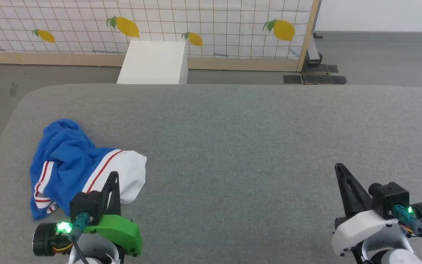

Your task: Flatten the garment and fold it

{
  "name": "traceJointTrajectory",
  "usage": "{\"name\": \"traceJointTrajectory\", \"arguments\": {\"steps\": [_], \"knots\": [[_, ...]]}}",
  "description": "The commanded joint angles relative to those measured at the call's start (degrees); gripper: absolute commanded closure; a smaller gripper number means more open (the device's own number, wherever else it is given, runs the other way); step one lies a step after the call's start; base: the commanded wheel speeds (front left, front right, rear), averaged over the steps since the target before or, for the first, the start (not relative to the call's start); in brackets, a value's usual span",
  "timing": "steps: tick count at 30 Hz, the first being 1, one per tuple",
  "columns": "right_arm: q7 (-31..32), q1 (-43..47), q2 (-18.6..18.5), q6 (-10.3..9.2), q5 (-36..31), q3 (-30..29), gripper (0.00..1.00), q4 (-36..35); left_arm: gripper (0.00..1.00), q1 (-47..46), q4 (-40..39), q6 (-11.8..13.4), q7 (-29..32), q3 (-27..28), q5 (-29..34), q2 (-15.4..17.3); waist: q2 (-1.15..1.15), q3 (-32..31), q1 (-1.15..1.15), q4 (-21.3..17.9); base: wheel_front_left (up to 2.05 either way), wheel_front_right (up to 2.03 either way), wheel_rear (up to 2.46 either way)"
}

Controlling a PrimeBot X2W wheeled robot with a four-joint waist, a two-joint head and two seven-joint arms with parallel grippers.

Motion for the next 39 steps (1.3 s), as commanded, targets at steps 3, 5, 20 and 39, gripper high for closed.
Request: {"name": "traceJointTrajectory", "arguments": {"steps": [3,5,20,39], "knots": [[-0.01,-0.93,0.04,-0.1,0.34,0.09,1.0,-0.27,1.0,-1.02,0.19,-0.06,0.08,0.24,0.59,-0.3,0.0,0.0,0.0,0.0,0.0,0.0,0.0],[-0.01,-0.93,0.04,-0.1,0.34,0.09,1.0,-0.27,1.0,-1.02,0.19,-0.06,0.08,0.24,0.59,-0.3,0.0,0.0,0.0,0.0,0.0,0.0,0.0],[-0.01,-0.93,0.04,-0.1,0.34,0.09,1.0,-0.27,1.0,-1.02,0.19,-0.06,0.08,0.24,0.59,-0.3,0.0,0.0,0.0,0.0,0.0,0.0,0.0],[-1.36,0.53,0.0,-0.01,1.72,-0.32,0.0,1.34,0.0,-0.19,1.42,0.19,-1.35,-0.56,-0.99,-0.02,0.0,-0.02,0.0,0.19,0.0,0.0,0.0]]}}
